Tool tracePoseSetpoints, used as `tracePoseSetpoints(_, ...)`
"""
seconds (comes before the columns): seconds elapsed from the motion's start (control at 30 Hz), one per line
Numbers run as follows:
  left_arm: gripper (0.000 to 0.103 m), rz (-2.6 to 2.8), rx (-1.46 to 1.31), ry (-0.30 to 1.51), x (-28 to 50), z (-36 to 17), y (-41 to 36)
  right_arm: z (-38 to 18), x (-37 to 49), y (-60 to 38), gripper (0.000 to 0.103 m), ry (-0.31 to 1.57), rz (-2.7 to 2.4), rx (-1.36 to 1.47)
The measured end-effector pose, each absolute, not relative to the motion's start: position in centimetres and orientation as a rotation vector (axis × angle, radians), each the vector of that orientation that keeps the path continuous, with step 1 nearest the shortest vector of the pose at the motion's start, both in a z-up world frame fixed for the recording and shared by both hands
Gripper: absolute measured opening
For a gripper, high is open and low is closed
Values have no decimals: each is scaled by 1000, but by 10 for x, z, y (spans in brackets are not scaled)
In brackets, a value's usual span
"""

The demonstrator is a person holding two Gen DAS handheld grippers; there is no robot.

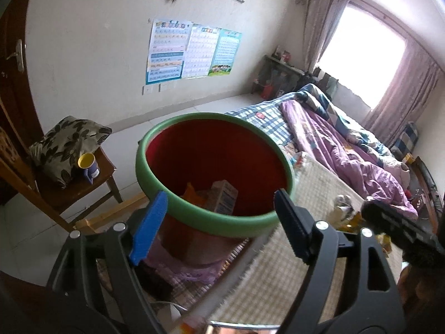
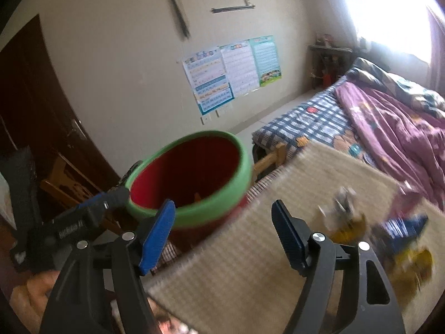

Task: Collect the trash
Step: 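Move both tools back over the wrappers on the mat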

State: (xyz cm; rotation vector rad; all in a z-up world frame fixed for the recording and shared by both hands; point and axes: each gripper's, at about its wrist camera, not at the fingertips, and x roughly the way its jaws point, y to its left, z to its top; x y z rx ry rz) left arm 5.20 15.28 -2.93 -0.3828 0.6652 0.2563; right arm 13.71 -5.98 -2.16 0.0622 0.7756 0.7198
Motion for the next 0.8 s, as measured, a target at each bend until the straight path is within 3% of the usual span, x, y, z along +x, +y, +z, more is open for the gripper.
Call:
tracePoseSetpoints(0.27, 77, 149, -373, 693, 47, -34, 108, -74, 82, -164, 71, 867, 499, 47)
tracePoseSetpoints(0.57, 77, -36, -307, 790, 60, -57, 32, -101, 85, -262, 71, 909, 269, 144)
tracePoseSetpoints(0.8, 88, -242, -165, 855, 84, -76, -55, -95, 102, -289, 71, 880, 236, 211)
